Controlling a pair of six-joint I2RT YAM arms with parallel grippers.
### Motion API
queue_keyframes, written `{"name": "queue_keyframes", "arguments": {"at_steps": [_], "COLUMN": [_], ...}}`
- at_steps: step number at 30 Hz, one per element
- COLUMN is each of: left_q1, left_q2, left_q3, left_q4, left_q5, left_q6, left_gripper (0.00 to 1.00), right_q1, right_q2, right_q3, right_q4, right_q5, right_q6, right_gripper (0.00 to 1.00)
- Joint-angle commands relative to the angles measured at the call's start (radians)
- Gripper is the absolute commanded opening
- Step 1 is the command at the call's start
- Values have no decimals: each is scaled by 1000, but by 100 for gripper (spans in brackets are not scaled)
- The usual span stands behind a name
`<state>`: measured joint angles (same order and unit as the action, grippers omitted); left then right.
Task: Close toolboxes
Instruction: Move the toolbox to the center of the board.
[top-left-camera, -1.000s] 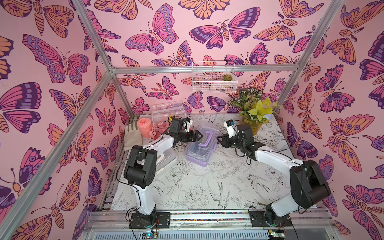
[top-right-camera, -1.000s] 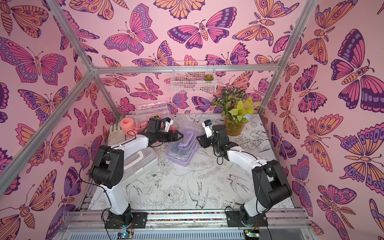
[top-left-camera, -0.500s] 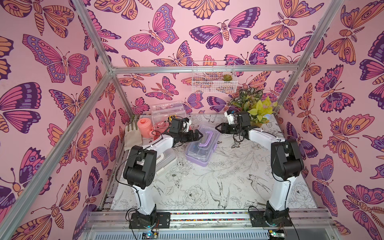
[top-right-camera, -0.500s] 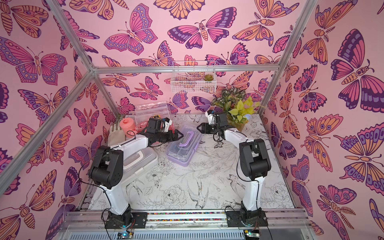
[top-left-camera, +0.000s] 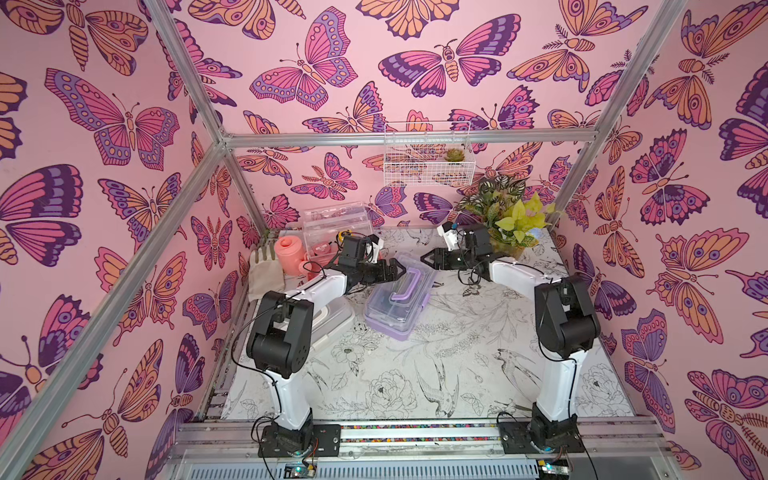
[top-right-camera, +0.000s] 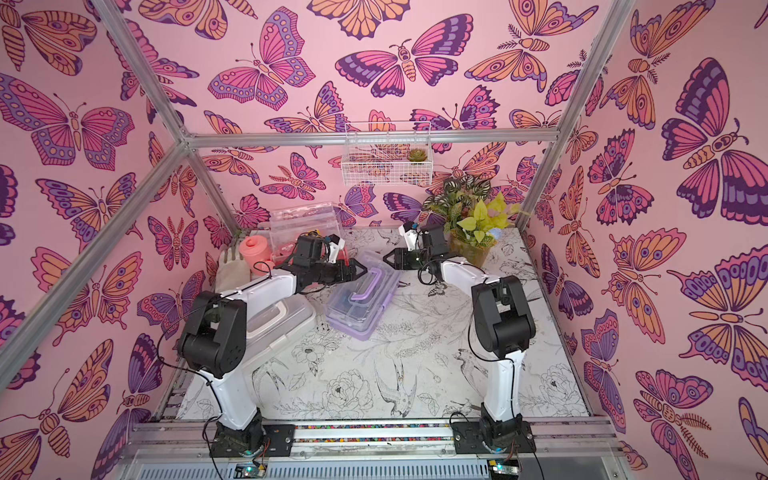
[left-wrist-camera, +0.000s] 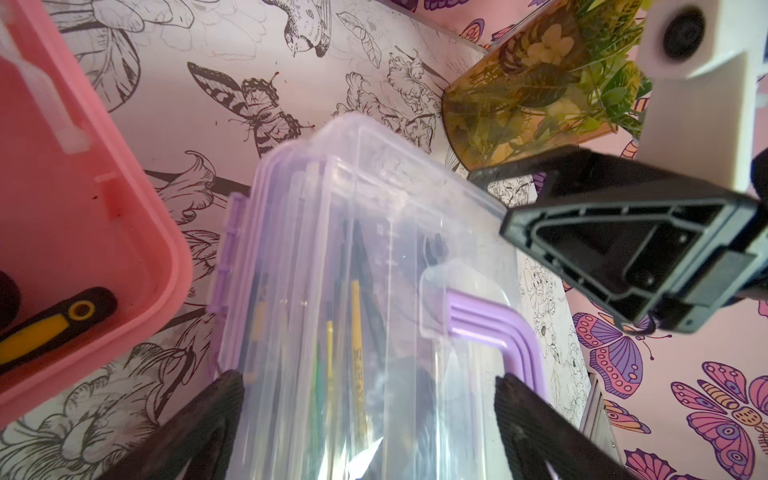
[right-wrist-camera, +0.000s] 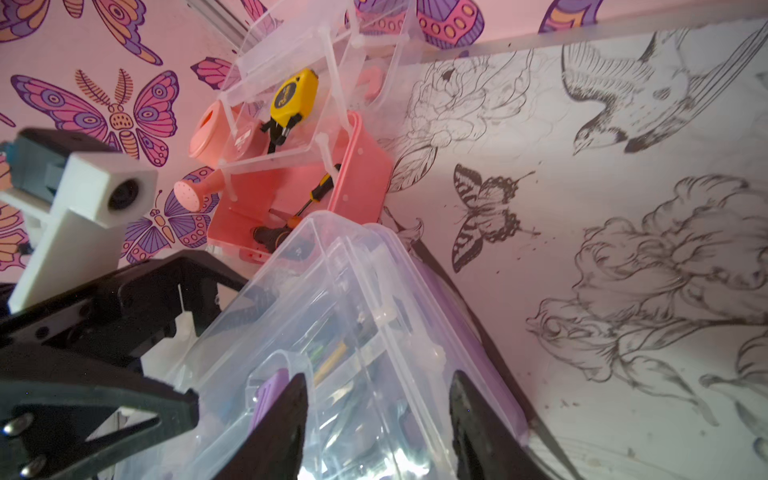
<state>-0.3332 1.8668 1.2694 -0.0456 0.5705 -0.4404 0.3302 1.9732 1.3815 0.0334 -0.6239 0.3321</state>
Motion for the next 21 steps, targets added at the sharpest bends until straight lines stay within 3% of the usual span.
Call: {"name": "queue_keyframes", "arguments": {"at_steps": [1,7,14,21], "left_q1": [-16,-36,-40,-33], "left_q2": [-10,-52,-107,-185], "left_q3": [-51,-116,-145,-170], "left_q4": [-22,-15,-16,-71], "left_q5": [30,37,-3,-89], "left_q6": [-15,-21,-32,-27], "left_gripper": [95,95,99,100], "right_q1": [50,76,98,297], "right_q2": [-97,-289,-563,-707], "right_q3": [-84,-312,-589,-788], "right_q4": [-16,20,36,111], "right_q5": [-72,-13,215,472], "right_q6": [-3,-1,-94,-222], "right_gripper": [55,55,59,64]}}
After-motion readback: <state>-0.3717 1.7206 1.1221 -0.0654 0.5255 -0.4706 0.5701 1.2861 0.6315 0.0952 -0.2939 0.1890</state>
